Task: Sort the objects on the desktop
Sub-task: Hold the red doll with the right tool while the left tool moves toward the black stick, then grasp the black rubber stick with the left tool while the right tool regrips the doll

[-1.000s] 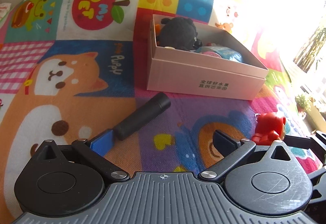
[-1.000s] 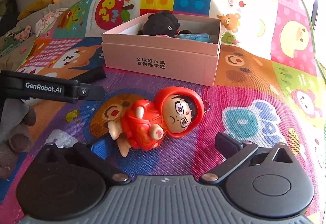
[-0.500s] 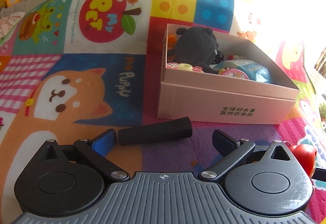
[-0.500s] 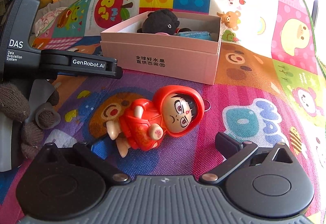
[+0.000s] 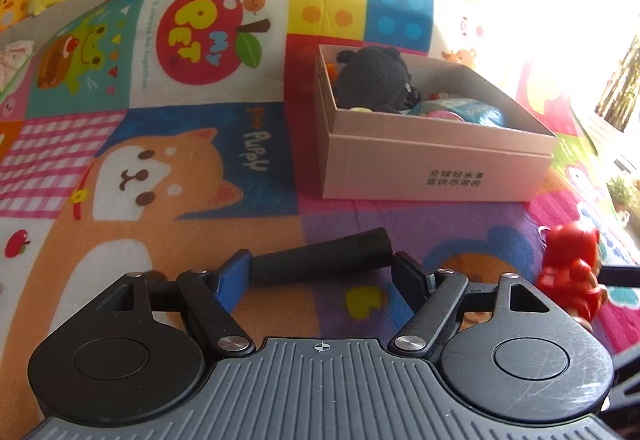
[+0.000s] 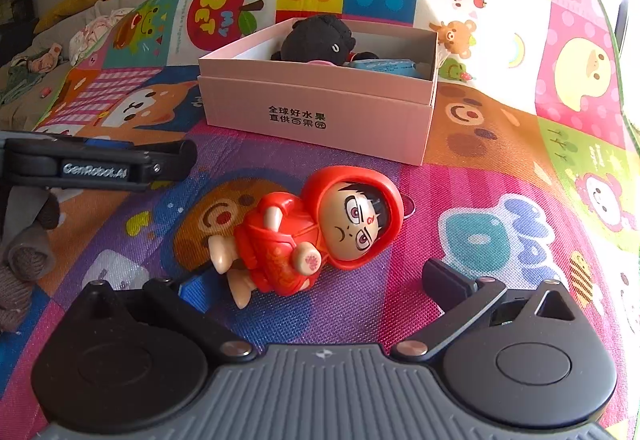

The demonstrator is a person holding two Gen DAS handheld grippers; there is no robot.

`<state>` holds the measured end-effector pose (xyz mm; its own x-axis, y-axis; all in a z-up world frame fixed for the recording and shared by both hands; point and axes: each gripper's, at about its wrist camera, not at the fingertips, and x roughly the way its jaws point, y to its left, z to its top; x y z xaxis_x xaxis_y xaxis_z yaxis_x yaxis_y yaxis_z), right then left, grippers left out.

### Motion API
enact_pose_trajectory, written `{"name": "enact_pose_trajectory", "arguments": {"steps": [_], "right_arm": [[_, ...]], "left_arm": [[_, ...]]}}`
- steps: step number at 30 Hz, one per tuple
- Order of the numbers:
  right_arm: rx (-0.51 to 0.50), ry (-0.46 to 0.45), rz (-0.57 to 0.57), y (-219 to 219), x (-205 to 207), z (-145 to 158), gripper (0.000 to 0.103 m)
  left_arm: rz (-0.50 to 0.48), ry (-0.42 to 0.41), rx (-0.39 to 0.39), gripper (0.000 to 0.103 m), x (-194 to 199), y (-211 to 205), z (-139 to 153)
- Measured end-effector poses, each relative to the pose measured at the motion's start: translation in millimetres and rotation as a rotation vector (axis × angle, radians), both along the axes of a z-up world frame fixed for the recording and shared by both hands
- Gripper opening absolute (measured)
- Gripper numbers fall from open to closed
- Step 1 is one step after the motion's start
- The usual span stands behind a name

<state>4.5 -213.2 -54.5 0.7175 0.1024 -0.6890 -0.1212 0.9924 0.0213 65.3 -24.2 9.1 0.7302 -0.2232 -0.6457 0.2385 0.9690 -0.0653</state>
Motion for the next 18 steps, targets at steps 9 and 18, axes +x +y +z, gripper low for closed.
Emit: {"name": "enact_pose_trajectory", "arguments": {"steps": [9,18], "right_arm": [[-0.044,-0.032,-0.011,4.0,-6.2,4.3,0.103],[-0.102,-0.105,0.095,21.4,-11.0,22.3,0.103]], "left_arm": [[-0.042,-0.010,-0.030,0.094,-42.9,24.6,-0.7],[-0.047,-0.008,-0.089,0.097,-42.1,32.2,-1.5]]}}
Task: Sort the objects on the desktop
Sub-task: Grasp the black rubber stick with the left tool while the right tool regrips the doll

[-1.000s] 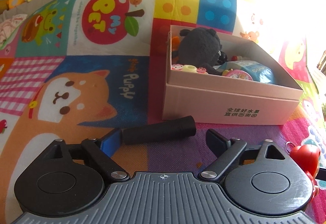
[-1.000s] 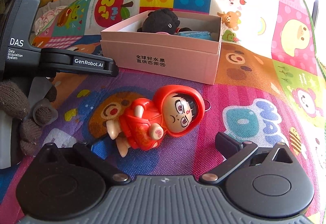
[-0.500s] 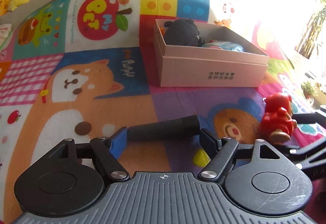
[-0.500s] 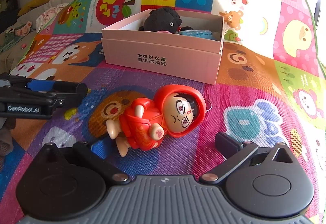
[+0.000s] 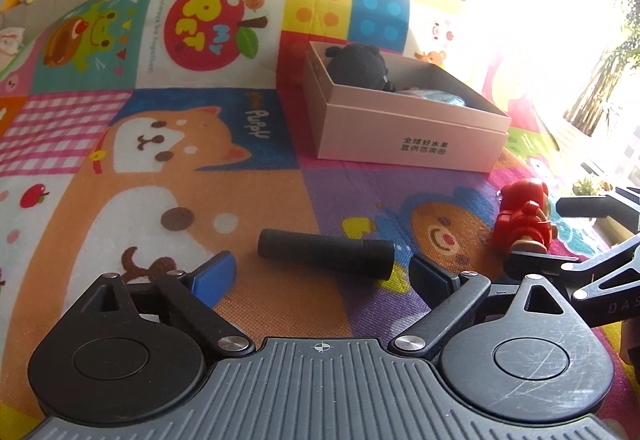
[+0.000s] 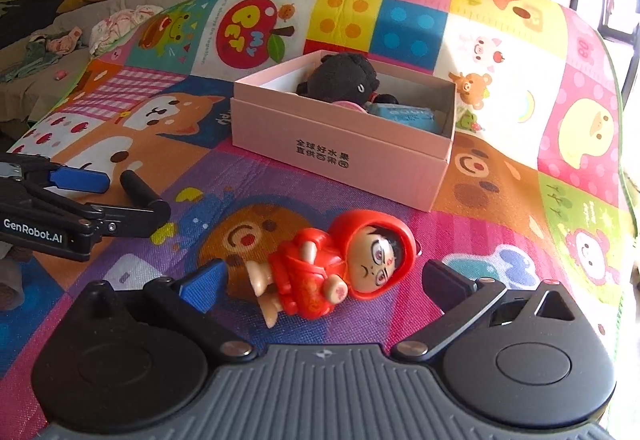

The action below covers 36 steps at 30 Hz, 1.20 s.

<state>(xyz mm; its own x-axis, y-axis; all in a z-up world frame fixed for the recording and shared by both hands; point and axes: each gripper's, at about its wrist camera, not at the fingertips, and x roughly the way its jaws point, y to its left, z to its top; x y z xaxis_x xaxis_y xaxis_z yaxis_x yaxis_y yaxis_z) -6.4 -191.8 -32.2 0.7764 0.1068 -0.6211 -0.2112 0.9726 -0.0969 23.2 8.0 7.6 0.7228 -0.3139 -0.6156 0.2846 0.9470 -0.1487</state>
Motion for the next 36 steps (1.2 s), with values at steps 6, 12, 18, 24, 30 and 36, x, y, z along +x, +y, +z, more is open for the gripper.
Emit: {"name": "enact_pose_trajectory", "arguments": {"steps": [6,12,18,24,30,36], "right_arm": [[-0.023,-0.063,0.158,27.3,11.9,9.0,0.103],[-0.025,-0.123,0.135,20.8,3.9,27.5,0.103],[0.128,0.003,-0.026,-6.0,-4.1,16.1,0.103],[0.360,0.157,-0.255,-34.1,25.2,-1.1,0.093],[0.234,0.186,-0.172,-7.0,34.5,-2.2,0.062],[0.125,0.194,-0.106,0.9,7.1,1.5,0.049]], "left_arm": [[0.006,0.001,-0.028,0.097,-0.1,4.3,-0.2],[0.014,0.002,-0.057,0.099,-0.4,8.7,-0.4],[0.014,0.004,-0.079,0.100,0.3,10.3,-0.5],[0.014,0.004,-0.078,0.100,0.4,11.0,0.2],[0.012,0.006,-0.054,0.100,1.0,8.8,-0.5],[-0.036,0.010,0.048,0.101,10.5,-11.2,-0.5]]}}
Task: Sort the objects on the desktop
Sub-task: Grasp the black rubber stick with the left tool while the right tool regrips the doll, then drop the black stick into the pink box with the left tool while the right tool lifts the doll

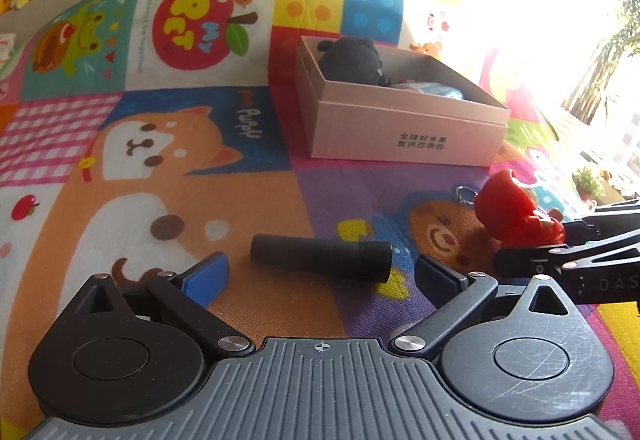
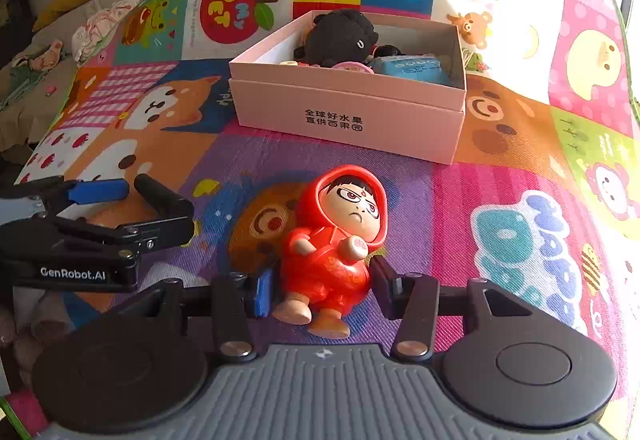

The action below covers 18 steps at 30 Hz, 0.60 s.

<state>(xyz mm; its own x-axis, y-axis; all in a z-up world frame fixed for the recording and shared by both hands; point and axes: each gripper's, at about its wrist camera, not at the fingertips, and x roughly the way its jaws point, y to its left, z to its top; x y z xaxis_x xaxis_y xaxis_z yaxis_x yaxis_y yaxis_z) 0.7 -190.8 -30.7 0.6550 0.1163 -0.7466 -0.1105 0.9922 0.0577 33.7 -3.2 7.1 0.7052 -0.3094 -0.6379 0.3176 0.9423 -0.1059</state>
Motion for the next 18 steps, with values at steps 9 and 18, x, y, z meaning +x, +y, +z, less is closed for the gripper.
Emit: {"name": "enact_pose_trajectory", "arguments": {"steps": [9,18], "right_arm": [[0.013,0.019,-0.007,-17.1,-27.1,4.0,0.048],[0.018,-0.003,0.041,-14.0,-46.1,24.8,0.048]], "left_arm": [[-0.006,-0.021,0.100,0.086,6.0,-17.8,0.5],[-0.076,0.000,0.107,0.080,-24.5,-15.6,11.5]]}}
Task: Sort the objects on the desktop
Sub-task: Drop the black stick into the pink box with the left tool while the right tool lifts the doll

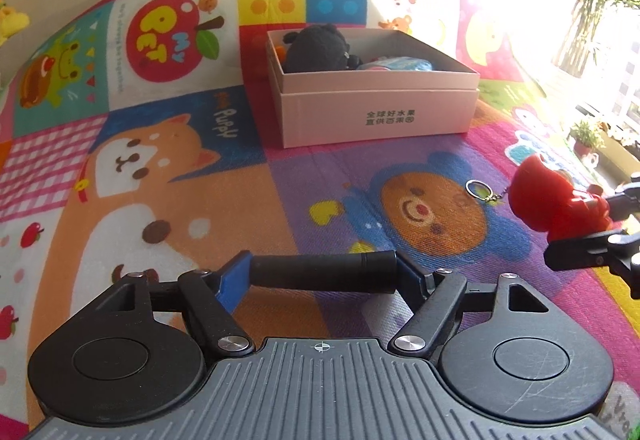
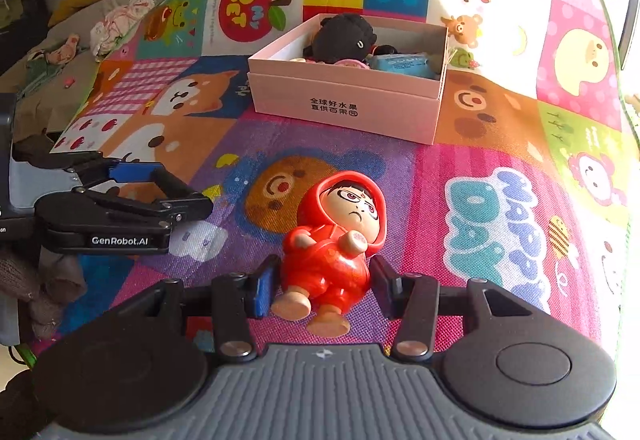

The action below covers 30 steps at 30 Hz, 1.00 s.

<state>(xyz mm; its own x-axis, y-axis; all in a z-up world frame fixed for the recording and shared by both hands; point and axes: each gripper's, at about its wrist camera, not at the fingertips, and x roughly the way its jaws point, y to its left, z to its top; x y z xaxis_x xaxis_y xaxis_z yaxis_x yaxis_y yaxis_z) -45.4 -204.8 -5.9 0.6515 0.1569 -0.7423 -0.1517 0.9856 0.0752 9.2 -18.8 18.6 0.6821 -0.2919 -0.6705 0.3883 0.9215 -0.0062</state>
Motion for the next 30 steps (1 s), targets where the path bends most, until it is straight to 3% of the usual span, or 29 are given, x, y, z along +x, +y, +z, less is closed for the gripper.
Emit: {"name": "enact_pose_trajectory", "arguments": {"steps": [8,15,20,26,30], "right_arm": [[0.039,-0.119,-0.010,-15.8,-4.3,55.2,0.048],[0.023,-0.332,-0.025,-32.2,13.4,124.3,0.048],[-0.004,-0.401,-0.033,-37.9,43.5,143.7,0.048],[0.006,-0.378,-0.049,-39.2,86.8,138.5,0.048],[0.016,-0.341,-0.075,-42.6,110.0,131.4,0.048]], "left_arm": [[-0.048,-0.113,-0.031,0.080,-27.1,0.5,45.5],[-0.075,-0.273,-0.029,0.080,7.4,-24.7,86.3],[-0.036,-0.246,-0.060,0.080,63.7,-43.5,81.8],[0.001,-0.207,-0.140,0.081,121.3,-68.2,63.6],[-0.012,-0.199,-0.173,0.096,125.8,-59.1,49.5]]}}
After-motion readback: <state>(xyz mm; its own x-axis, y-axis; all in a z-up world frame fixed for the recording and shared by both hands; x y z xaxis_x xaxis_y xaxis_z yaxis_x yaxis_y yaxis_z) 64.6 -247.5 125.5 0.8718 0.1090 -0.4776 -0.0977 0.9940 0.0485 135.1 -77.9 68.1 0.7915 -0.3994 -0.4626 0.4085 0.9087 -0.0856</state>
